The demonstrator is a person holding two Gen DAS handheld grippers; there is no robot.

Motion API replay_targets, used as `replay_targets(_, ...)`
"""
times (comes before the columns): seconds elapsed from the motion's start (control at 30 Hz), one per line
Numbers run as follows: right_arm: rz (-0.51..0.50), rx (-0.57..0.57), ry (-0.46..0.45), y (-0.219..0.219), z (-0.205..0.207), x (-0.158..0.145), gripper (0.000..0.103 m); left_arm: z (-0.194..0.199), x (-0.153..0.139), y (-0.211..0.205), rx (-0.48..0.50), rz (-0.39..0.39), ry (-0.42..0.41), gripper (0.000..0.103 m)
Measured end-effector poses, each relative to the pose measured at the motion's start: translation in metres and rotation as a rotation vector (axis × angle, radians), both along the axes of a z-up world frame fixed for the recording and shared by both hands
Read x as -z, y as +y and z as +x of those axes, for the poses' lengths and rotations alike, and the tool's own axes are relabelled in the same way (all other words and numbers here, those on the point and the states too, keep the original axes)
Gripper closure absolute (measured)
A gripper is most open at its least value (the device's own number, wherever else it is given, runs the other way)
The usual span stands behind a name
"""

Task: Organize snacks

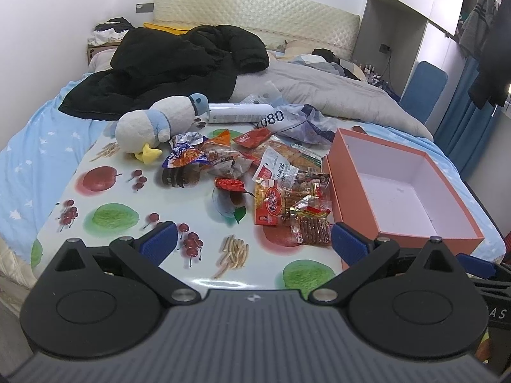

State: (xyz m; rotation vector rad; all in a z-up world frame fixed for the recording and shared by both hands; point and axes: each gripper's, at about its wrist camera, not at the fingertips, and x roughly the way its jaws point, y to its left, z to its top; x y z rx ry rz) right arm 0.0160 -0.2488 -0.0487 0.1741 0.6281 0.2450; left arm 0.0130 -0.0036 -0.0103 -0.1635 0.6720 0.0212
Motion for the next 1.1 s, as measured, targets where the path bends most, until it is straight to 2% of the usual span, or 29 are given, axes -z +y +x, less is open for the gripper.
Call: replay_targets(1.1,-0.003,0.017,0.029,0.0026,0.0041,0.0078,0.0,0.0026,0.0068,0.001,0.016,-0.014,0.015,0.0)
